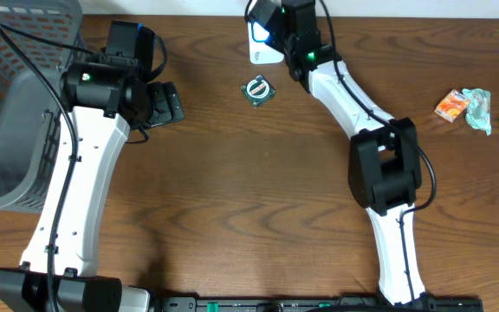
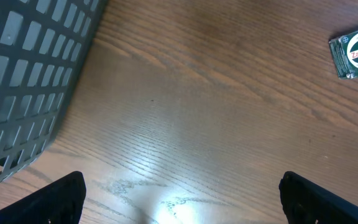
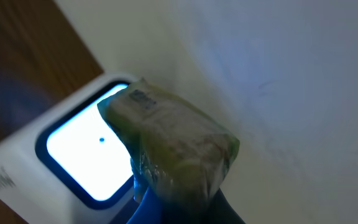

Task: Scan the item barcode
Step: 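Present the teal packet to the white scanner with the right gripper, then carry the teal packet to the far right and release it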

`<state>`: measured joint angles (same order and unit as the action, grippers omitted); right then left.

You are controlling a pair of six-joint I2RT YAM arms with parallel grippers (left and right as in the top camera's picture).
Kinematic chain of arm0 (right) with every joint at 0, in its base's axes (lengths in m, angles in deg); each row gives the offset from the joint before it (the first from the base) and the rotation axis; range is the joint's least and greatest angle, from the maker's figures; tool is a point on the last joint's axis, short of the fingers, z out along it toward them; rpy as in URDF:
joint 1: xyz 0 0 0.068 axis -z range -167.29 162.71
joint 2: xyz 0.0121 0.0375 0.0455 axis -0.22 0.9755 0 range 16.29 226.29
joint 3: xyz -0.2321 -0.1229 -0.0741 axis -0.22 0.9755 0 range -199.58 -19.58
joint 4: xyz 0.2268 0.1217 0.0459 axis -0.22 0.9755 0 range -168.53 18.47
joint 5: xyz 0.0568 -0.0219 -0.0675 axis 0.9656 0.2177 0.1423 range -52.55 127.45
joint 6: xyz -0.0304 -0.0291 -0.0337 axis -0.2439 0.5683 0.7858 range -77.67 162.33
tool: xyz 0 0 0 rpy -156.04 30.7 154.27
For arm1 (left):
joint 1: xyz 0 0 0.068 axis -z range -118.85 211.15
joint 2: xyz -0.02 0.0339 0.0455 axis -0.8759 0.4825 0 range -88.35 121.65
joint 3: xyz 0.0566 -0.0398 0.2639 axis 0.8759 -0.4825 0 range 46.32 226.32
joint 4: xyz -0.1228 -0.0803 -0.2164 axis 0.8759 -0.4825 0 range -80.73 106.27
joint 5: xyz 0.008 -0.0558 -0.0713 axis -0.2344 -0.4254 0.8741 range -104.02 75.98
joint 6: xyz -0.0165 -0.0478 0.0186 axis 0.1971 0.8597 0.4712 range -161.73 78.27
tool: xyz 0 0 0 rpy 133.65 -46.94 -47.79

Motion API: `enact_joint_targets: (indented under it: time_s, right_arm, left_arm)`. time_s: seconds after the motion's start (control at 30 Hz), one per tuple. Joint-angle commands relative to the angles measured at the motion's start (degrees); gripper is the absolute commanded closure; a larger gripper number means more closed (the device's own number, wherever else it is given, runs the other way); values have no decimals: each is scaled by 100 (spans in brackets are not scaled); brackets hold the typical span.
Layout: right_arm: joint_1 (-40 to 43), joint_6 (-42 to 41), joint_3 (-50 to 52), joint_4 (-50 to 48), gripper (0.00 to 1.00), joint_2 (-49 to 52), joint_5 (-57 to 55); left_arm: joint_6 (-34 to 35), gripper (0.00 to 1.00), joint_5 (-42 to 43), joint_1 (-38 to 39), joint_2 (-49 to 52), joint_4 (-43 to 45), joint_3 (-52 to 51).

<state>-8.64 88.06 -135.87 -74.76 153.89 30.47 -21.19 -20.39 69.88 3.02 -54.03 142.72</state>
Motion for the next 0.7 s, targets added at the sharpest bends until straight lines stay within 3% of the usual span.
enact_joint_targets:
  time_s: [0.0,0.33,0.67]
  right_arm:
    - [-52,686,-70,42,99,304,-581]
    - [-61,179,-144,179,99,280,-619]
    - [398,-1333,-483,494,99,-468,-1060]
  left_arm:
    - [-57,2,-74,-15,-39,-17,52]
    - [-57,2,-74,-15,-39,-17,52]
    - [-55,2,-74,-15,-39,-17,52]
